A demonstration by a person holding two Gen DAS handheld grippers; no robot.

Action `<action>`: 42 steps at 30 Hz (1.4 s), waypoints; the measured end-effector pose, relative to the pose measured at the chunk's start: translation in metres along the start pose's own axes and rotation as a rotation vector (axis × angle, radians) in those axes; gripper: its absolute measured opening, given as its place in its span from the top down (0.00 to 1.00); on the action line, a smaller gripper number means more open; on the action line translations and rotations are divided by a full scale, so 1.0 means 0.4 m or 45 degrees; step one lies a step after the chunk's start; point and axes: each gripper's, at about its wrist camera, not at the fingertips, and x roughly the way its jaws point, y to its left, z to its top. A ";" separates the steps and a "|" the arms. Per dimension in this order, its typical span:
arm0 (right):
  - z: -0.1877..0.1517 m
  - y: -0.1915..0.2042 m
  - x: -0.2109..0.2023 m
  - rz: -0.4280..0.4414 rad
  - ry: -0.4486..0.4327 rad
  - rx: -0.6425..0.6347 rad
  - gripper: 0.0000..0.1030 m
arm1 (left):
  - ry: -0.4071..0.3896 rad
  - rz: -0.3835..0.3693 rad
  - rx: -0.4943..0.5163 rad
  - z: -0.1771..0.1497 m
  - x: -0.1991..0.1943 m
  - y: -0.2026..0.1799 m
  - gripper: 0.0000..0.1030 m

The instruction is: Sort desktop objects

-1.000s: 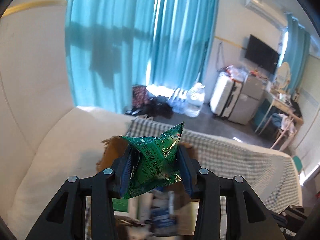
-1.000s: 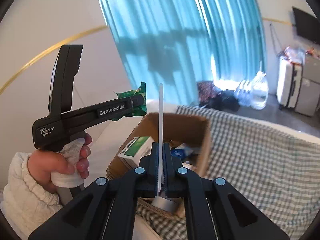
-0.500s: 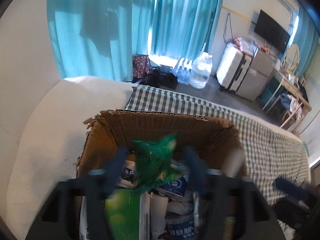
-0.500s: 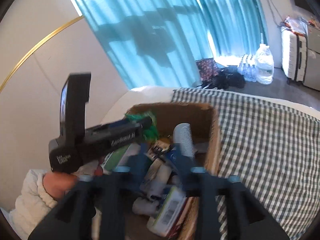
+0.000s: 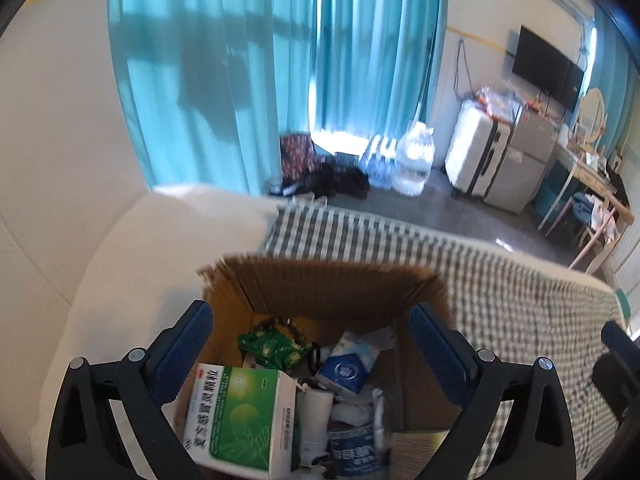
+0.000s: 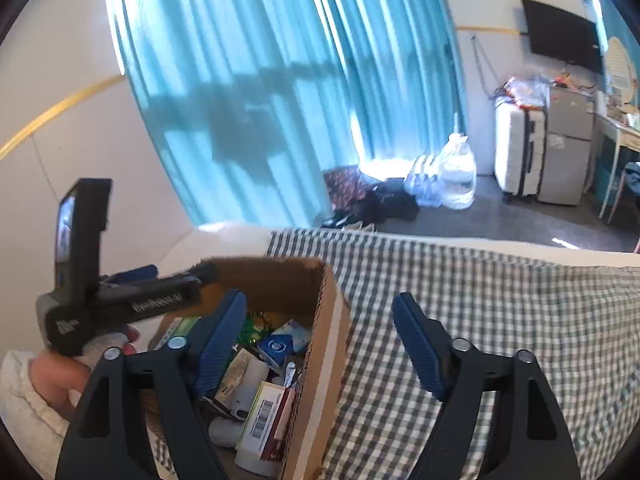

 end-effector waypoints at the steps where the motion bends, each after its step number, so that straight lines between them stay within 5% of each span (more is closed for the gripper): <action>1: 0.008 -0.001 -0.019 -0.020 -0.019 -0.004 0.16 | -0.031 0.011 0.004 0.012 -0.035 -0.008 0.00; 6: 0.038 0.009 -0.165 -0.185 -0.144 -0.046 0.00 | -0.192 0.052 0.072 0.038 -0.218 -0.060 0.00; 15: -0.041 -0.001 -0.333 -0.315 -0.238 -0.123 0.00 | -0.356 0.049 0.099 -0.076 -0.402 -0.143 0.00; 30: -0.323 -0.162 -0.268 -0.428 -0.052 0.077 0.00 | -0.302 0.050 0.038 -0.425 -0.325 -0.225 0.00; 33: -0.339 -0.177 -0.226 -0.414 0.050 0.099 0.00 | -0.255 0.078 0.061 -0.450 -0.291 -0.226 0.00; 42: -0.349 -0.151 -0.222 -0.409 0.044 0.059 0.00 | -0.231 0.080 0.075 -0.462 -0.264 -0.216 0.00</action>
